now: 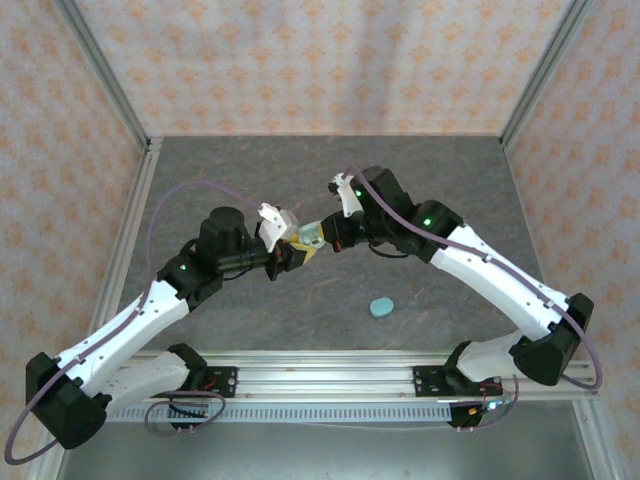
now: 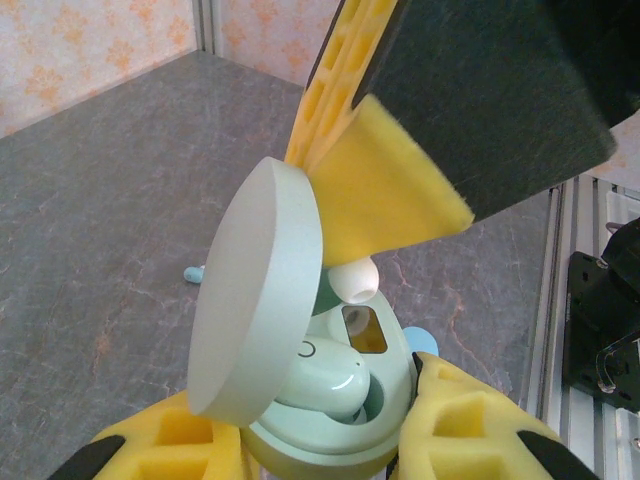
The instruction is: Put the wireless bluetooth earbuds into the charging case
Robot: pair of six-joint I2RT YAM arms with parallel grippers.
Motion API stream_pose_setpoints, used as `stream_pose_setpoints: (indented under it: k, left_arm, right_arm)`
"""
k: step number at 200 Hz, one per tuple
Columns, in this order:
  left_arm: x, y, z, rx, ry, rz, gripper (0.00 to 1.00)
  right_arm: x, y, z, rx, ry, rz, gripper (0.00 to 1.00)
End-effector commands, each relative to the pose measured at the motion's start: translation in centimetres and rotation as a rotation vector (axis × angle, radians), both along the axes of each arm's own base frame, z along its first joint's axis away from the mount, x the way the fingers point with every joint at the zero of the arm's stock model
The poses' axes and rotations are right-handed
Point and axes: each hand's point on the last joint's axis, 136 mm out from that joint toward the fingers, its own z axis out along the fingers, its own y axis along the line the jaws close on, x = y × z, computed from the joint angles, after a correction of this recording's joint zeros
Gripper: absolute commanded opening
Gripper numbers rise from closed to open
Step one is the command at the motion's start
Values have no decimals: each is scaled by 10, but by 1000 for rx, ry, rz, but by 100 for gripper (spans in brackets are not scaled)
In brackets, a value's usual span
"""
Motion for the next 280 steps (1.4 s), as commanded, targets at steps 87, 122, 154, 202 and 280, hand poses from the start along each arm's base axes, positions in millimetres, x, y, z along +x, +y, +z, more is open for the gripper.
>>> stream_pose_setpoints:
  k: [87, 122, 154, 202, 280]
  left_arm:
    - [-1, -4, 11, -38, -27, -26, 0]
    - [0, -5, 10, -36, -25, -26, 0]
    - [1, -5, 11, -33, -28, -26, 0]
    - [2, -5, 10, -31, -26, -23, 0]
    - [2, -6, 9, -28, -22, -23, 0]
  right_arm:
    - [7, -4, -1, -129, -75, 22, 7]
    - [6, 0, -1, -138, -80, 39, 7]
    - [6, -1, -6, -174, -87, 46, 7]
    - [2, 2, -9, -207, -84, 66, 10]
    - [-6, 13, -6, -146, -42, 99, 13]
